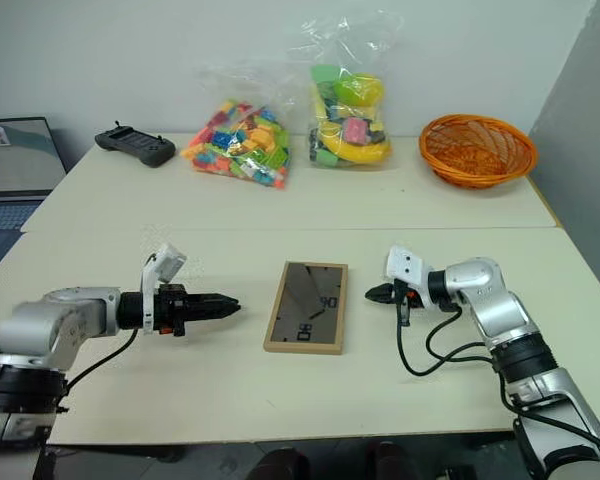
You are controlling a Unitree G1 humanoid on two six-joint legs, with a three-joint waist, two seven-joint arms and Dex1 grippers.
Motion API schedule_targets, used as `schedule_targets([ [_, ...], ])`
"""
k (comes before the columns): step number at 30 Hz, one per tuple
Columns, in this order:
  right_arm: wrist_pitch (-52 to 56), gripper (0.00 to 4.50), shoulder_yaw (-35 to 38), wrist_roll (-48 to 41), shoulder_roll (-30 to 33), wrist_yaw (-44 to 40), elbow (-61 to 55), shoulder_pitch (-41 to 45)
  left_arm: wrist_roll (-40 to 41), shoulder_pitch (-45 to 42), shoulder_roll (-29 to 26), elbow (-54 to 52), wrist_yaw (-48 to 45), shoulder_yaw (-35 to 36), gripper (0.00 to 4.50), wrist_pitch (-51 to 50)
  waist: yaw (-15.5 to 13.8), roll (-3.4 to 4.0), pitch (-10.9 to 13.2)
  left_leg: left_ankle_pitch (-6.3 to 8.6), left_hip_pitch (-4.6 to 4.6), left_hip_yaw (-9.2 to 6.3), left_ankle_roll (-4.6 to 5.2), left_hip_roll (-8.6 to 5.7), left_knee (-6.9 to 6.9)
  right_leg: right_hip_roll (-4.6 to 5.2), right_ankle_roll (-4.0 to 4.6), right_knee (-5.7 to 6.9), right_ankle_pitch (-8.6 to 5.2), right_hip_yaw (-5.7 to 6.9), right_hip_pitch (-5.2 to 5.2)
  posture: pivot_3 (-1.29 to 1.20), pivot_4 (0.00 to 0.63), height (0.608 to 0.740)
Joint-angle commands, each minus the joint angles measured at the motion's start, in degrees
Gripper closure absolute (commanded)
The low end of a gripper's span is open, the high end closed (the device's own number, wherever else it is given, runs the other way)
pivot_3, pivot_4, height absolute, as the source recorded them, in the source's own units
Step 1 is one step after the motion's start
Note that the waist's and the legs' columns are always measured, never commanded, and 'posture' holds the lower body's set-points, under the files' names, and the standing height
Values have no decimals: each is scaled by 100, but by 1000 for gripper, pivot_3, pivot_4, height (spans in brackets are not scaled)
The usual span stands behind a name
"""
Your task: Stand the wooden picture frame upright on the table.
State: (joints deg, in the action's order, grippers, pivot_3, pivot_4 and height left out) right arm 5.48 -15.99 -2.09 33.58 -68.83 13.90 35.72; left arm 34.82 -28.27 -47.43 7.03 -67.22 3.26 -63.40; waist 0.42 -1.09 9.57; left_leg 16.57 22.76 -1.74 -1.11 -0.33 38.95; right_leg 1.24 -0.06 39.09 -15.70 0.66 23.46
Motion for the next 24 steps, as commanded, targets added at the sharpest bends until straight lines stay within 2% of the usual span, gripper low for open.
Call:
schedule_targets([
  [1, -309, 4500, -41, 185, -95, 193, 168, 118, 711, -313, -53, 139, -113, 138, 2202, -1399, 36, -1, 0, 0, -1, 0, -1, 1, 0, 0, 0, 2, 0, -1, 0, 0, 150, 740],
  [6, -480, 4500, -181, 321, -182, 249, 156, -1, 725, -388, 118, 772, 66, 38, 1377, -1785, 126, -1, 0, -7, -2, -7, -12, 3, -2, -4, 1, 1, 0, -5, 3, 0, 150, 740],
  [11, -478, 4500, -341, 461, -310, 295, 141, -40, 595, -471, 210, 1177, -7, -221, 161, -1614, 128, 0, 0, -12, -4, -16, -22, 2, -2, -6, 2, 2, 0, -6, 3, 0, 150, 740],
  [18, -267, 4500, -452, 518, -791, 493, 328, 196, 384, -500, 491, 1571, 22, -588, 74, -1331, 128, 0, -1, -15, -7, -15, -27, 0, -3, -6, 2, 3, 0, -11, 3, 0, 150, 740],
  [24, -205, 4500, -526, 544, -1065, 577, 374, 317, 447, -426, 774, 1375, 34, -729, 74, -1362, 120, 1, -5, -15, -7, -15, -27, -2, -2, -3, 2, 3, 0, -12, 2, 0, 150, 740],
])
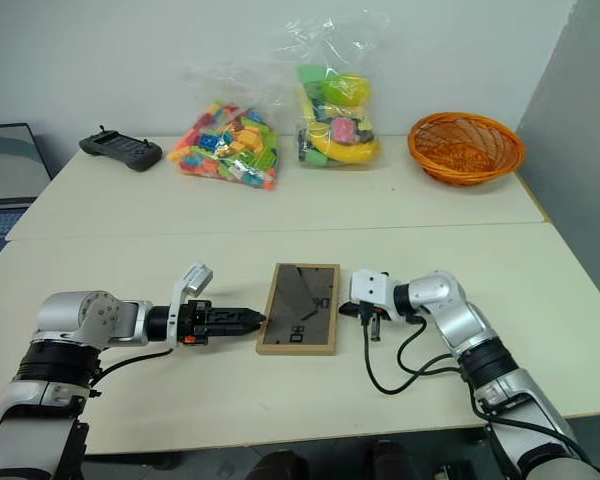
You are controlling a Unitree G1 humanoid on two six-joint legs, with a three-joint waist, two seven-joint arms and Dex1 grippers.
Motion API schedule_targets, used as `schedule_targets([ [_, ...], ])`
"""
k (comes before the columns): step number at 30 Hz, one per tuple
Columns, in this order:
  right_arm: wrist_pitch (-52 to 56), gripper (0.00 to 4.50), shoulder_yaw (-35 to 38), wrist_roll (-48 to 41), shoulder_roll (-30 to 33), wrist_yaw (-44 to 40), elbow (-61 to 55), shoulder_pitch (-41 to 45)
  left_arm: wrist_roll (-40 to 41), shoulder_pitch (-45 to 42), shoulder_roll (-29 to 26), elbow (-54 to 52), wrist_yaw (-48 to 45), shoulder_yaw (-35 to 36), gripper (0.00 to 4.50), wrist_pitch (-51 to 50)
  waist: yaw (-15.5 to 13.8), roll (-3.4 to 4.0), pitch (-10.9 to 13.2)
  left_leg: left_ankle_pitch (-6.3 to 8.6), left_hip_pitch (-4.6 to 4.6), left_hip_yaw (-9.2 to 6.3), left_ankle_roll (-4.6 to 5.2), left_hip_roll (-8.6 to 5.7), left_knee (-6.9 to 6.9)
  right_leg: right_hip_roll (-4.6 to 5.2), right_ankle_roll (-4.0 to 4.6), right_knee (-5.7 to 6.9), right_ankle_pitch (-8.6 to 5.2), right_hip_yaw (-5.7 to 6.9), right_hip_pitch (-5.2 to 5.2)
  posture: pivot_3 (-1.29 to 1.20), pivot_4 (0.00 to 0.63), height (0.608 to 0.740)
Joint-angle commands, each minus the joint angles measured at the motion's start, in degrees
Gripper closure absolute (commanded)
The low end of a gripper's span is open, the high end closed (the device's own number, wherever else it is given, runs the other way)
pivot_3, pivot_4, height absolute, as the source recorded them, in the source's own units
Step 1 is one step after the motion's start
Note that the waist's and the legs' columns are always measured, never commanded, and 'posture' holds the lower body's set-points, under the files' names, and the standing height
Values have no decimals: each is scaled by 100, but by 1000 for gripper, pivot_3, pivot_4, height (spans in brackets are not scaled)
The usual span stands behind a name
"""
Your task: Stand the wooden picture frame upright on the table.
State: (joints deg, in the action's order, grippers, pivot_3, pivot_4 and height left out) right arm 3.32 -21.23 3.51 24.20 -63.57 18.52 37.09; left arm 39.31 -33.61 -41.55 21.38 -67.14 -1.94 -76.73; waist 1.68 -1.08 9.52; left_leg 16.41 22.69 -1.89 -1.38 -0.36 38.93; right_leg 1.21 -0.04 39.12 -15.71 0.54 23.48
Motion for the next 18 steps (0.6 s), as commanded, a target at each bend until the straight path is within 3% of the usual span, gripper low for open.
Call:
schedule_targets([
  [1, 12, 4500, -13, -11, -160, 62, -81, 197, -19, 97, 236, -48, 49, -210, 74, -14, -10, 0, -1, 0, 0, 0, 0, -1, 0, 2, 0, 0, 0, 1, -1, 0, 150, 740],
  [11, 67, 4500, 14, -1, -254, 128, -40, 205, 24, 52, 460, -202, 54, -163, 74, 41, -48, 3, -5, 0, 0, -2, 0, -8, 2, 9, 0, -1, 0, 4, -6, 0, 150, 740],
  [13, 64, 4500, 33, -13, -199, 128, -76, 142, 17, 63, 455, -223, 67, -137, 238, 44, -48, 3, -5, 0, 0, -2, 0, -7, 2, 9, 0, -1, 0, 5, -6, 0, 150, 740],
  [18, 235, 4500, 108, -129, -187, 160, -228, 17, 12, 101, 503, -262, 167, -36, 1182, 115, -32, 3, -5, 0, 0, -3, 0, -7, 2, 8, 0, -1, 0, 4, -5, 0, 150, 740],
])
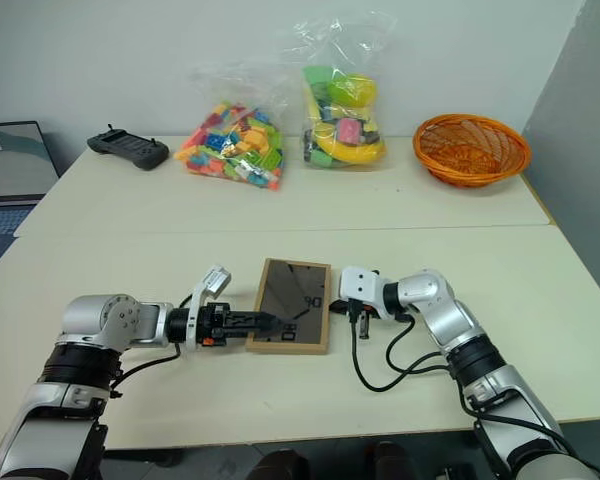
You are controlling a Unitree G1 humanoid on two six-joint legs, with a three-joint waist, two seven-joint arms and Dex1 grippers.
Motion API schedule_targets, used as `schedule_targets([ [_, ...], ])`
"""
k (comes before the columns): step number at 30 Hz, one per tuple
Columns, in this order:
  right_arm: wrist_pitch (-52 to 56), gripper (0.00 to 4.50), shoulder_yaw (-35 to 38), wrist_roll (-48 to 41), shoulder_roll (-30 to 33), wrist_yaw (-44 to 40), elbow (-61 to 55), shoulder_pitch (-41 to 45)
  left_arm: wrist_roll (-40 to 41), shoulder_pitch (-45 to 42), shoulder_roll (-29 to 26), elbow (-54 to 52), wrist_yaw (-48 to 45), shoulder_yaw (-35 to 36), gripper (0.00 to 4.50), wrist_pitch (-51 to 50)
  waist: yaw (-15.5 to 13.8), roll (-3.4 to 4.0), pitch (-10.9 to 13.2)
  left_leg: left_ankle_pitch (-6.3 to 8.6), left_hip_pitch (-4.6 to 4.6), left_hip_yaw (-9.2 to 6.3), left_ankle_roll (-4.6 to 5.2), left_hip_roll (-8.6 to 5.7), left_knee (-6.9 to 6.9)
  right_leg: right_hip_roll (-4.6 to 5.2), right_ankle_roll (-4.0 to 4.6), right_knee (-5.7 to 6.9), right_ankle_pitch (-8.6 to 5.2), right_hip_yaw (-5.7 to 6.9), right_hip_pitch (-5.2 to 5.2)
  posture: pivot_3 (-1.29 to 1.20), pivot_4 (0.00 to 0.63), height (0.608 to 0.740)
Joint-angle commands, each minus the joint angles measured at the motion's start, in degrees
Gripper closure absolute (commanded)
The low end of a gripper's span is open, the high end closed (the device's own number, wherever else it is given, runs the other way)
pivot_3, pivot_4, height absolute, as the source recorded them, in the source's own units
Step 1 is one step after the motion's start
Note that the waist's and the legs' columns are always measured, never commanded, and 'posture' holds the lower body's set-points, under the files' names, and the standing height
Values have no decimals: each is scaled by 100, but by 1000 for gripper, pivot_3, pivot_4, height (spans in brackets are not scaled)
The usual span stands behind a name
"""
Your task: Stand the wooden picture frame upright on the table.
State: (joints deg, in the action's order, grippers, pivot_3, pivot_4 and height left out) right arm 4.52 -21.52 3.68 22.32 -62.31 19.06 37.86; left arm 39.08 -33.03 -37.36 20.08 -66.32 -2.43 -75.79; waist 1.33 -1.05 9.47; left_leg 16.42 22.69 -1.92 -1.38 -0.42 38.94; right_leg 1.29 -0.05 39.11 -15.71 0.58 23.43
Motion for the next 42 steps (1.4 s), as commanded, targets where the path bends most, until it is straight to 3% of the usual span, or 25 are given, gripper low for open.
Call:
schedule_targets([
  [1, 160, 4500, 148, -168, -10, 43, -322, -69, 33, 45, 122, -134, 126, 28, 1388, 38, 6, 0, 0, 0, 0, 0, 0, 0, 0, 0, 0, 0, 0, 0, 0, 0, 150, 740],
  [10, 314, 4500, 376, -262, 103, 132, -381, 43, 157, -65, 376, -187, 460, 460, 3058, 132, 7, -1, 0, 0, 1, -2, 0, 0, 0, 0, 0, 0, 0, 1, 0, 0, 150, 740],
  [15, 512, 4500, 849, -445, 477, 157, -316, 327, 437, -97, 509, -691, 705, 861, 3210, 134, 9, -1, 0, 0, 3, -2, 0, 0, 1, 0, 0, 0, 0, 0, 1, 0, 150, 740],
  [19, 1447, 3644, 1387, -1005, 939, -209, -488, 761, 723, -276, 872, -1194, 1283, 1516, 3210, 214, 3, -2, 1, 0, 9, -3, 0, 1, 1, 0, 0, -2, 0, 1, 6, 0, 150, 740],
  [25, 3644, 2438, 1759, -2206, 847, -457, -996, 1415, 955, -547, 1170, -1578, 1902, 2030, 3210, 368, 43, -2, 1, 0, 9, -4, 0, 4, -2, -1, 1, -3, 1, 1, 8, 0, 150, 740],
  [30, 4053, 1331, 1835, -2489, 337, -63, -648, 1965, 1118, -511, 1185, -1978, 2053, 1985, 3210, 382, 47, -2, 1, 0, 10, -3, 0, 5, -2, -2, 1, -5, 1, -2, 10, 0, 150, 740],
  [35, 3778, 79, 1802, -2502, -183, 161, -283, 2271, 1202, -484, 1219, -2059, 2226, 2039, 3210, 414, 33, -2, 1, 0, 13, -1, 0, 3, -2, 0, 1, -4, 1, -2, 13, 0, 150, 740],
  [42, 3238, 12, 1701, -2182, -335, 337, 99, 2437, 1221, -412, 1207, -2028, 2537, 2200, 3210, 511, 20, -1, 1, 0, 15, -1, -1, 0, -2, 4, 0, -5, 1, 0, 14, 0, 150, 740],
])
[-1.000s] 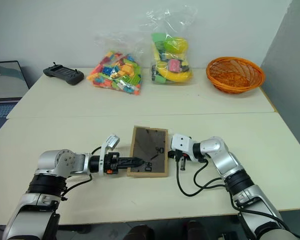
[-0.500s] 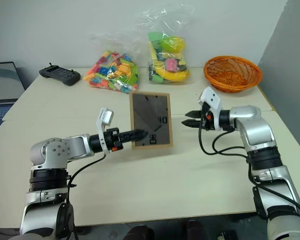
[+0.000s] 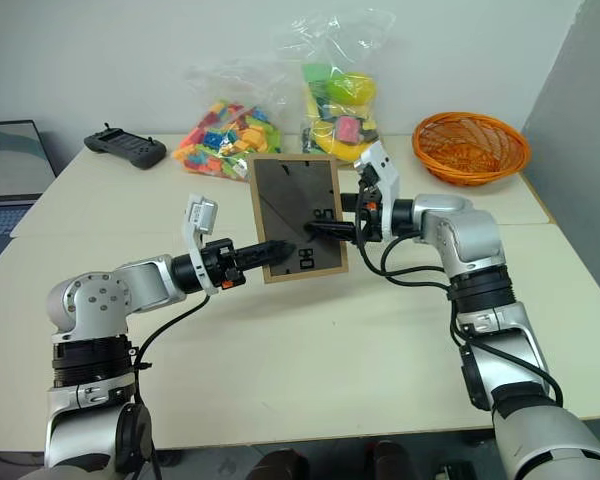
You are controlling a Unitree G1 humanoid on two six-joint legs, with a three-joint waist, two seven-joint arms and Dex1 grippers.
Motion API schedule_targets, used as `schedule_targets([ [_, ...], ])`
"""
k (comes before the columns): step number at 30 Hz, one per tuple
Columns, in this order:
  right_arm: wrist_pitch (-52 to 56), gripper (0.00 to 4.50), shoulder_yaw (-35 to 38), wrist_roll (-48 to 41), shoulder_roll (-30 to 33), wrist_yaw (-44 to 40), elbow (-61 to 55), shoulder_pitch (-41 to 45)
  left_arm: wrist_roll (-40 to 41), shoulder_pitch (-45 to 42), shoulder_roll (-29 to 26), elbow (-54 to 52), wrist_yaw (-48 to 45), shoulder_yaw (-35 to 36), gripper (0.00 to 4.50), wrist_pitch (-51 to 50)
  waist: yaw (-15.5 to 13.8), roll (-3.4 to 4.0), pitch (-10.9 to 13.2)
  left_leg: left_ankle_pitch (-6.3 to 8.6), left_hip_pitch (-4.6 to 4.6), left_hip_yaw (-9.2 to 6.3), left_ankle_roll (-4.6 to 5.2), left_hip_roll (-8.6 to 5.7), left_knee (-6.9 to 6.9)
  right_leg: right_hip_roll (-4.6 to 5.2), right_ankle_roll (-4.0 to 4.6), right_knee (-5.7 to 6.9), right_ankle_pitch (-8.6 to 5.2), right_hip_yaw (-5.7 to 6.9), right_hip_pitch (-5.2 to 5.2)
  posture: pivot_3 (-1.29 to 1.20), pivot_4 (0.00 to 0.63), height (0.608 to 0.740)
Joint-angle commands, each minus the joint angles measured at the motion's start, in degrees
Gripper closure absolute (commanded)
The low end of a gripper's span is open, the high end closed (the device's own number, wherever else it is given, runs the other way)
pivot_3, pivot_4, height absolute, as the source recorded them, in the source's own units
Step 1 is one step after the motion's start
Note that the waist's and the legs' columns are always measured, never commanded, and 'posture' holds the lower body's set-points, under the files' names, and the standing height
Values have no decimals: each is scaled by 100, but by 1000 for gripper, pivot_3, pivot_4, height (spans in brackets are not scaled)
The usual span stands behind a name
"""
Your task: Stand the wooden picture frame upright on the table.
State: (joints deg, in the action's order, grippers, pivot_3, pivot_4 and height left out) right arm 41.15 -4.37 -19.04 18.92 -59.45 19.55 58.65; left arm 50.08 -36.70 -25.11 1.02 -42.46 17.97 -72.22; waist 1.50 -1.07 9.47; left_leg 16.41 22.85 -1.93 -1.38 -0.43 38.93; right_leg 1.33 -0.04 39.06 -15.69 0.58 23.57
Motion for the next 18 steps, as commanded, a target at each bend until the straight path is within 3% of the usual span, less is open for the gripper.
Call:
schedule_targets([
  [1, -525, 12, -20, 185, 72, 97, 174, 391, 134, -27, -37, -99, 190, 201, 3210, 161, 10, 0, 0, 0, 0, 0, 0, 0, 0, 0, 0, 1, 0, 0, 0, 0, 150, 740],
  [7, -484, 12, 194, 134, 865, -236, 280, 403, 230, 183, -280, -204, 256, 331, 3210, 174, 0, 0, 0, 0, 3, 2, 0, 1, -2, 0, 0, -2, 0, 0, 3, 0, 150, 740],
  [9, 50, 12, 278, -335, 866, -444, -159, 421, 219, 171, -324, -170, 250, 297, 3210, 213, 2, 1, 1, 0, 4, 3, 0, 0, -2, 0, 0, -4, 0, -1, 3, 0, 150, 740],
  [13, 548, 12, 217, -848, 432, -386, -901, 352, 112, 91, -344, -56, 248, 151, 3210, 347, 45, 2, 2, 0, 1, 3, 1, 3, -8, -1, 0, 0, 0, -2, 7, 0, 150, 740],
  [18, 198, 12, -153, -436, -409, 393, -611, 368, 136, 16, -354, -40, 211, -7, 3210, 370, 44, 2, 2, 0, 0, -4, 0, 7, -8, -10, 1, 4, 0, -5, 11, 0, 150, 740],
])
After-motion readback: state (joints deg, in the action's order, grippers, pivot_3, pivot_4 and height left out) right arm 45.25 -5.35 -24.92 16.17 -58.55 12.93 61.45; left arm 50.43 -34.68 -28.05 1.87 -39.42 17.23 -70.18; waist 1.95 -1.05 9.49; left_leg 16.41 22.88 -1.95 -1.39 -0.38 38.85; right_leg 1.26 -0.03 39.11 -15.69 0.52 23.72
